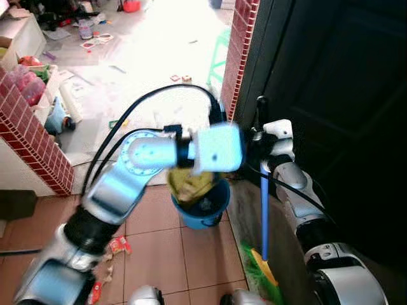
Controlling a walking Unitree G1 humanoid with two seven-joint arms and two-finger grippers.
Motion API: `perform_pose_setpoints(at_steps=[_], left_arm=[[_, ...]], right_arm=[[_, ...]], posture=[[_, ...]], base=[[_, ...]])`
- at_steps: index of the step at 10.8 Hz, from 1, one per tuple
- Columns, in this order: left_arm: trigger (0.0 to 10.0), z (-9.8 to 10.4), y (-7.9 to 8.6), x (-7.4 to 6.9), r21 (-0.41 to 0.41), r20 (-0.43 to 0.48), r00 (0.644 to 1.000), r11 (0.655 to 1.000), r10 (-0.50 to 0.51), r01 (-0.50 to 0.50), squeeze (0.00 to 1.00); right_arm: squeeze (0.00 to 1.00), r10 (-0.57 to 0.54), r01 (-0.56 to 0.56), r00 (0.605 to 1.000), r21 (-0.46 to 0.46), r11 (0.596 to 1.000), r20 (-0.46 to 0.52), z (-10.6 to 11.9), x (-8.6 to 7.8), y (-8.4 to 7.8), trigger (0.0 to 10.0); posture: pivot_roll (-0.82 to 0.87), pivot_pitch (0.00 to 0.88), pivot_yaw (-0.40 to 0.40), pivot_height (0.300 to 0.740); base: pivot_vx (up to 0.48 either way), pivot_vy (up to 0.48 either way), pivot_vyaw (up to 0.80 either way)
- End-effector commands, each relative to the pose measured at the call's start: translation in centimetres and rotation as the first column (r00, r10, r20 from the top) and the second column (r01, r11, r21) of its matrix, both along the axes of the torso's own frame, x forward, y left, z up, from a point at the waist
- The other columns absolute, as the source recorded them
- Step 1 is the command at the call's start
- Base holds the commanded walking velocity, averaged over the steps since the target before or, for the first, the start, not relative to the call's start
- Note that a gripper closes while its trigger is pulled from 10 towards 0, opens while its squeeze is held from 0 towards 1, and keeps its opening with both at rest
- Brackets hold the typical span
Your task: Sweep floor
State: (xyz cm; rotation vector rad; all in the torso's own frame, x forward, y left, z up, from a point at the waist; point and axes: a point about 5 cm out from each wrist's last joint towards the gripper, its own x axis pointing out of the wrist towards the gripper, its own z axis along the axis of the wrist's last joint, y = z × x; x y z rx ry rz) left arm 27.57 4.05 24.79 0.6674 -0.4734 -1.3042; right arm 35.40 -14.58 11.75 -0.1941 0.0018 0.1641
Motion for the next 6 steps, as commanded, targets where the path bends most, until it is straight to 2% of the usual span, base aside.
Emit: perform_pose_setpoints(at_steps=[1, 2, 3, 4, 5, 6], left_arm=[[10.0, 2.4, 0.1, -0.4, -0.019, 0.101, 0.995, 1.0, -0.02, 0.022, 0.0], [10.0, -0.7, -0.2, -2.3, 0.157, 0.01, 0.991, 0.979, -0.132, 0.129, 0.0], [10.0, 0.9, 0.3, -0.7, 0.055, 0.088, 0.996, 0.998, -0.031, 0.026, 0.0], [10.0, 4.9, 1.6, 1.7, -0.158, 0.166, 0.975, 0.98, 0.148, -0.122, 0.0], [10.0, 6.1, 2.4, 2.4, -0.228, 0.182, 0.959, 0.958, 0.215, -0.172, 0.0], [10.0, 6.0, 3.2, 2.8, -0.24, 0.16, 0.954, 0.947, 0.255, -0.213, 0.0]], right_arm=[[0.0, -0.006, 0.006, 1.0, 0.009, 1.0, 0.012, 0.5, 0.3, -0.2, 10.0], [0.0, 0.061, -0.06, 0.998, -0.009, 0.998, 0.024, 0.6, 0.2, 0.8, 10.0], [0.0, 0.05, -0.05, 0.998, -0.013, 0.999, 0.032, 0.7, 0.2, 0.7, 10.0], [0.0, 0.027, -0.027, 0.999, -0.002, 1.0, 0.022, 0.5, 0.2, 0.4, 10.0], [0.0, 0.027, -0.027, 0.999, -0.003, 1.0, 0.019, 0.4, 0.2, 0.3, 10.0], [0.0, 0.034, -0.034, 0.999, -0.007, 0.999, 0.019, 0.4, 0.2, 0.4, 10.0]], posture=[[-0.06, 0.049, -0.058, 0.74], [-0.07, 0.048, -0.051, 0.74], [-0.07, 0.048, -0.05, 0.74], [-0.07, 0.05, -0.051, 0.74], [-0.07, 0.048, -0.053, 0.74], [-0.07, 0.046, -0.054, 0.74]], base=[[0.0, 0.0, 0.0], [0.0, 0.0, 0.0], [0.0, 0.0, 0.0], [0.0, 0.0, 0.0], [0.0, 0.0, 0.0], [0.0, 0.0, 0.0]])
